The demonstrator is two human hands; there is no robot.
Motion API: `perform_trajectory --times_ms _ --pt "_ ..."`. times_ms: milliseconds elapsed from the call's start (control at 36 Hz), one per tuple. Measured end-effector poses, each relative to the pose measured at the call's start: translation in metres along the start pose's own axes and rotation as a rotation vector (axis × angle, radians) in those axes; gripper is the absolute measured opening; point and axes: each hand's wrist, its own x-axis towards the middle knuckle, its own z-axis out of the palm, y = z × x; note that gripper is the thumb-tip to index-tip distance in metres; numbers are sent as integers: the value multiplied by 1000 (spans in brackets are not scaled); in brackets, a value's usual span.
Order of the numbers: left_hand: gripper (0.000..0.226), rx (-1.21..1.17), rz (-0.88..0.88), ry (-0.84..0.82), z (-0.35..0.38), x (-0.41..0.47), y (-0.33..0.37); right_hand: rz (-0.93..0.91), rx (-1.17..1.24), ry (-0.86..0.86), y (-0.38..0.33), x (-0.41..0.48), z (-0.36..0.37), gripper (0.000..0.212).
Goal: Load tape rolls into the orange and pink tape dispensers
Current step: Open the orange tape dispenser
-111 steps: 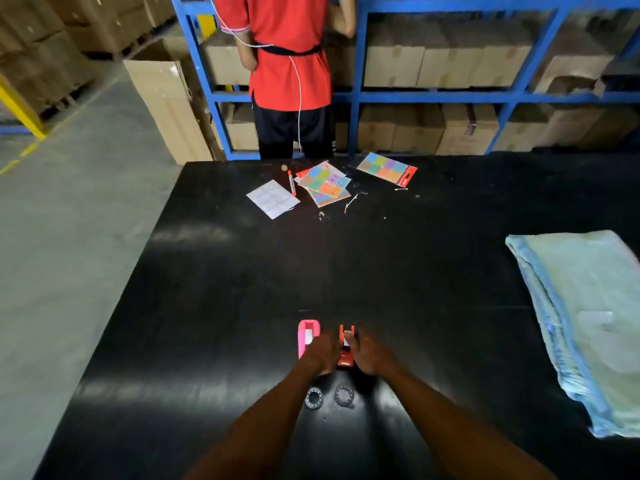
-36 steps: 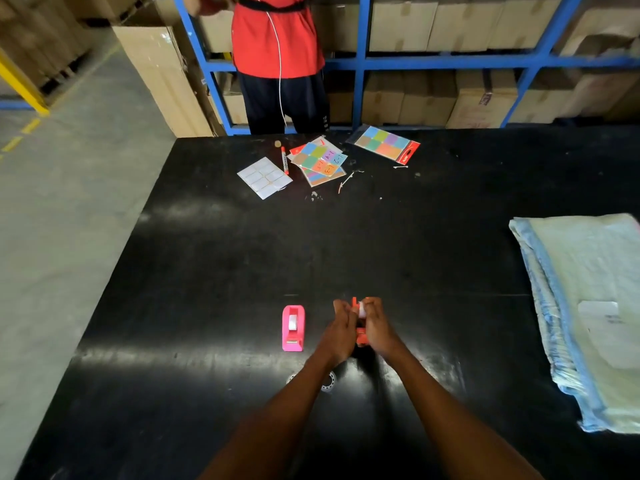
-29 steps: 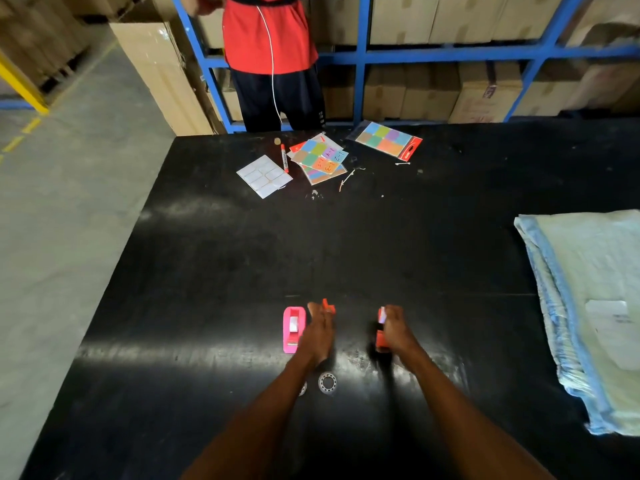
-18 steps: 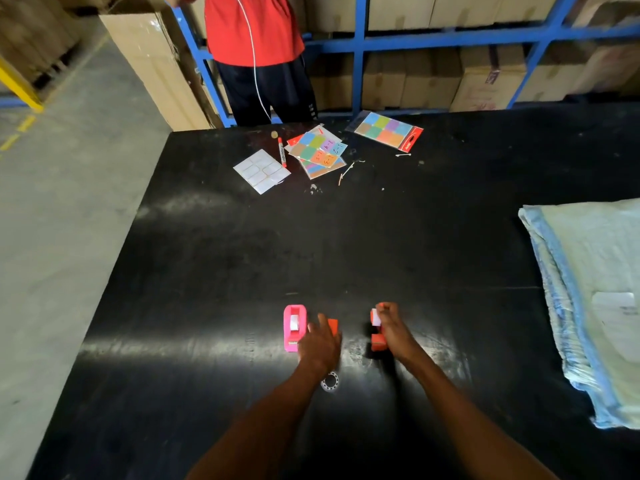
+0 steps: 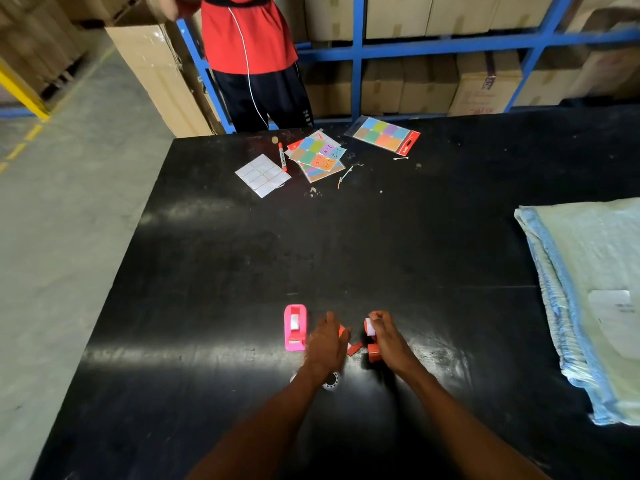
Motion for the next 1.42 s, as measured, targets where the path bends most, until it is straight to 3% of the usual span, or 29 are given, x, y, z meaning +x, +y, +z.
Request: perform_trajectory --times_ms 139,222,361,472,778,1417 --pt "10 -319 114 -63 -9 -13 7 -27 25 14 0 -3 3 19" --pt "15 -344 227 -98 -14 -24 14 -44 20 33 2 -6 2 21" --pt "36 -443 247 -187 -13 -37 17 -90 26 46 3 -14 1 24" --pt "45 -425 289 -138 -12 -42 14 -128 32 23 -1 -27 1 25" --pt "26 -385 349 -88 -18 -45 12 -172 12 20 15 -27 6 33" --pt "27 -358 258 -113 -19 -46 6 -132 23 119 26 -30 -12 25"
